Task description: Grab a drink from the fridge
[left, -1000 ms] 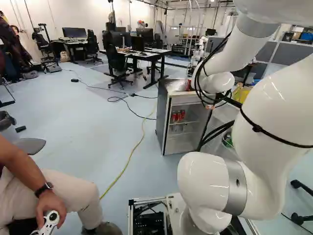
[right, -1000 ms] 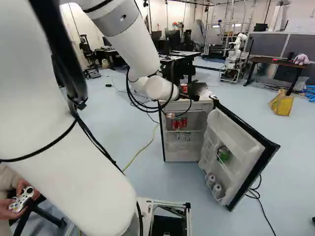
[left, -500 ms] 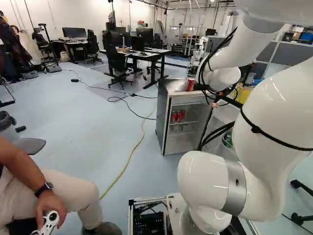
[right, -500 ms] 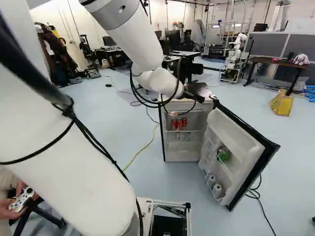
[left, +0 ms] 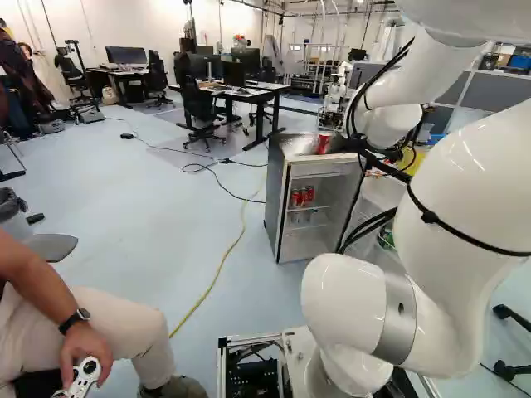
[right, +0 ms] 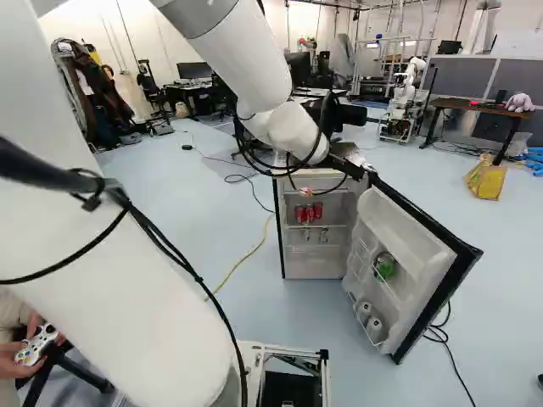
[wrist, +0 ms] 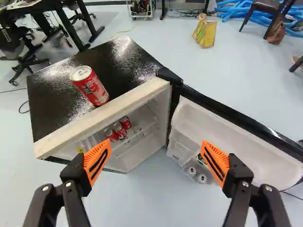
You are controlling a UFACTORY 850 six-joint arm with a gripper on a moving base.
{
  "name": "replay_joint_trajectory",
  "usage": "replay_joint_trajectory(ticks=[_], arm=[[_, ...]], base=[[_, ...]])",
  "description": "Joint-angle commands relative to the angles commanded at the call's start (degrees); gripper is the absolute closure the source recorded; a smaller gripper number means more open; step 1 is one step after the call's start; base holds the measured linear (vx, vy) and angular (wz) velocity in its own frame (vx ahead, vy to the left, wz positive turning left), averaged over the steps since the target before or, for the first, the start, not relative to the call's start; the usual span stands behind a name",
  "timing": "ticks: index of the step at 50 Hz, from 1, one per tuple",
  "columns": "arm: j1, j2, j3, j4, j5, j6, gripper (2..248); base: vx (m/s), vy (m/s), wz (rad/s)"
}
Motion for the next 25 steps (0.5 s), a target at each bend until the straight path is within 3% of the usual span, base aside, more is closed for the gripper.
replay_joint_trajectory(ticks=[25], arm=[[-3.9, -0.2, -3.7, 0.1, -8.2, 0.0, 3]], base=[[0.0, 0.0, 0.0]])
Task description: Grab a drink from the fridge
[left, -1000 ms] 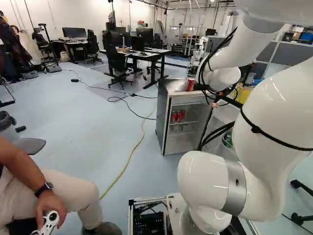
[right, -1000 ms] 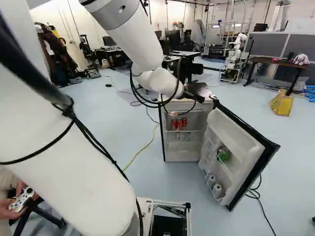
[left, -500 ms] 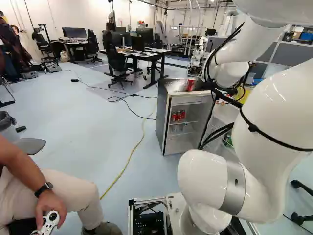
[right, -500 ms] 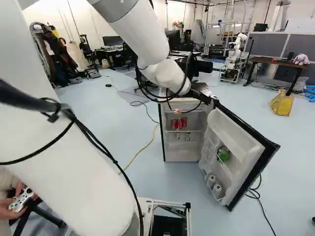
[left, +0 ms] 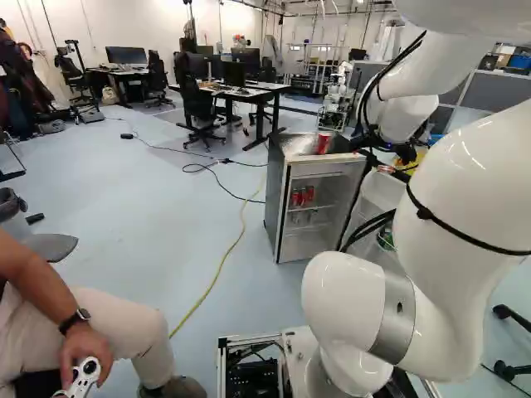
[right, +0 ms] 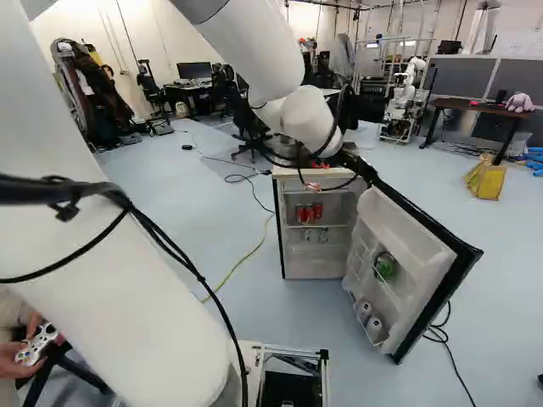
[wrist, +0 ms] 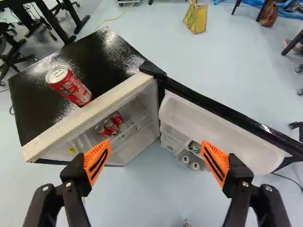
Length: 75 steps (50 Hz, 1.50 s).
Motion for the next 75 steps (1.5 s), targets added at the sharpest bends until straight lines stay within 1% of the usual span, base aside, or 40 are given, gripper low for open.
replay_joint_trajectory(ticks=[20, 54, 63, 75], arm=[[-3.2, -0.8, -3.5, 0.0, -6.6, 0.0, 3], [-8.5, -7.0, -10.1, 0.0, -17.3, 0.0, 3], [-9.8, -8.7, -11.9, 0.0, -18.9, 0.0, 3], [-11.5, -11.0, -14.4, 0.0, -19.2, 0.0, 3]], base=[[0.0, 0.0, 0.0], [0.0, 0.0, 0.0], [0.0, 0.0, 0.0], [0.0, 0.0, 0.0]])
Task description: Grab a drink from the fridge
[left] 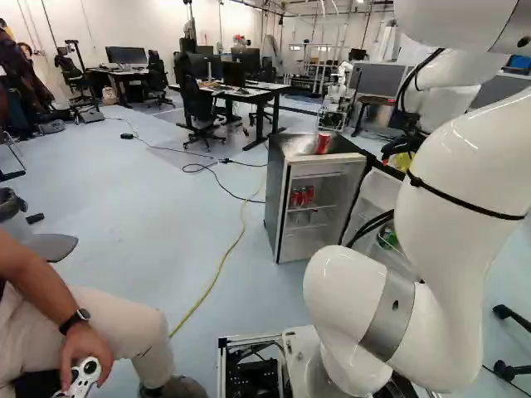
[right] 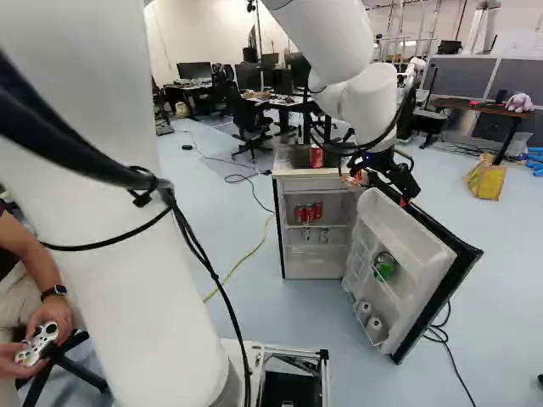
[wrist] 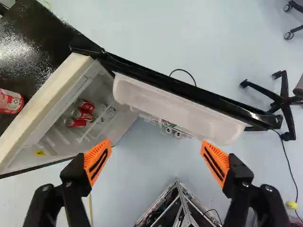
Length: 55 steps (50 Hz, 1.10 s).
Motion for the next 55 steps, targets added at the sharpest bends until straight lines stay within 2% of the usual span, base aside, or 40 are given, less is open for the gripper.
replay_joint_trajectory(ticks=[27, 55], arm=[[-3.5, -5.3, -6.1, 0.0, -0.2, 0.0, 3], [-6.4, -11.3, -13.2, 0.0, -2.3, 0.0, 3]], base=[[0.0, 0.0, 0.0], [0.0, 0.0, 0.0]])
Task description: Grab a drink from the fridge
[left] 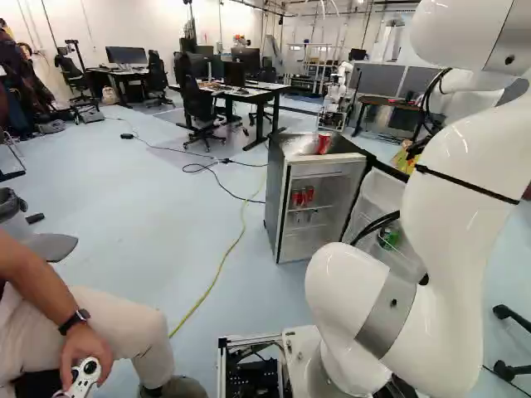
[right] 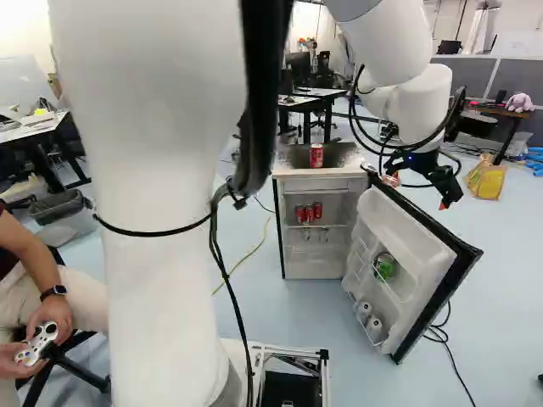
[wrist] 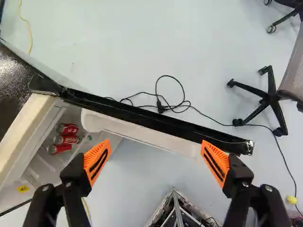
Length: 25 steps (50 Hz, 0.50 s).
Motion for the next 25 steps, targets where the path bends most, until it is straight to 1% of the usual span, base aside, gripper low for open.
replay_joint_trajectory(ticks=[25], arm=[[-2.0, -5.7, -7.1, 0.0, -3.1, 0.0, 3]], base=[[0.0, 0.0, 0.0]])
